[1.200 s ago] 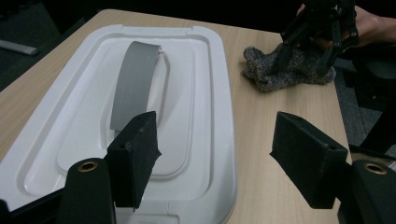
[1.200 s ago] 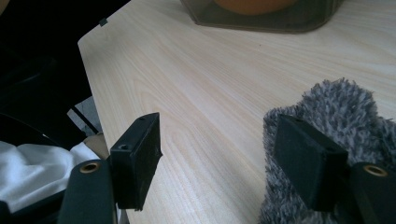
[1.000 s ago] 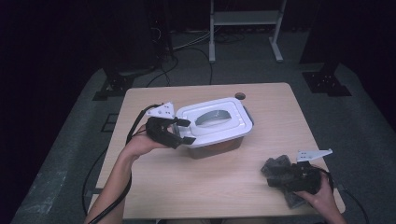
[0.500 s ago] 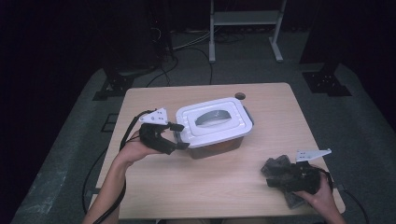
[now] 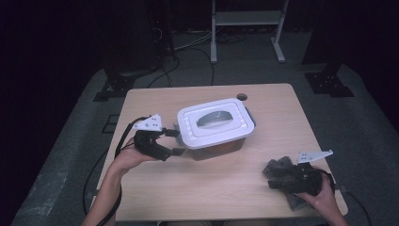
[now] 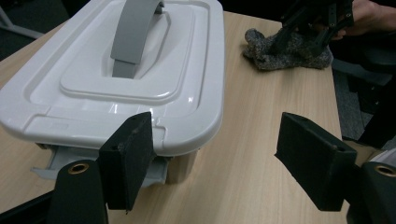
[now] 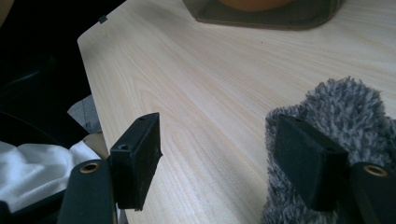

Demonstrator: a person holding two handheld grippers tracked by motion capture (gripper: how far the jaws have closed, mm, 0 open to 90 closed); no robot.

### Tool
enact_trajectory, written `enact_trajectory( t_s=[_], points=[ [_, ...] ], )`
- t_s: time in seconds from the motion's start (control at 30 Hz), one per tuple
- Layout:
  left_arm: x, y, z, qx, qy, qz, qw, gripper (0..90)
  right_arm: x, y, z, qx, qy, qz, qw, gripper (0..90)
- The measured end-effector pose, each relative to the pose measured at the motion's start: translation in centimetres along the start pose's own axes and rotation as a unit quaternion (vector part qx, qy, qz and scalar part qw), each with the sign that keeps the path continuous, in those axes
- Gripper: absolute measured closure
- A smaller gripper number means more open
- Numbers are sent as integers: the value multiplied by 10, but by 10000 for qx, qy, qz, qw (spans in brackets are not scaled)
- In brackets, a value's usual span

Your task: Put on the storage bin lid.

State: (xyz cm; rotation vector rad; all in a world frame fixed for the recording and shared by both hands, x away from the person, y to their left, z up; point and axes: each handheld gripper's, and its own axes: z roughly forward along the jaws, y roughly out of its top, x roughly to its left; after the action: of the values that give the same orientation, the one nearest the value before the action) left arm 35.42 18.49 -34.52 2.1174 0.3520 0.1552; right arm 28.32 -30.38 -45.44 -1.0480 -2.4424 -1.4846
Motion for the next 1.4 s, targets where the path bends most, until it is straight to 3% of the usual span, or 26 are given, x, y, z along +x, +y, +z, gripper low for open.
enact_trajectory(
  t_s=[1.4],
  points=[
    [-12, -51, -6, -10, 70, -397, 9992, 198, -1, -1, 2, 33, 10, 29, 10000, 310]
  ],
)
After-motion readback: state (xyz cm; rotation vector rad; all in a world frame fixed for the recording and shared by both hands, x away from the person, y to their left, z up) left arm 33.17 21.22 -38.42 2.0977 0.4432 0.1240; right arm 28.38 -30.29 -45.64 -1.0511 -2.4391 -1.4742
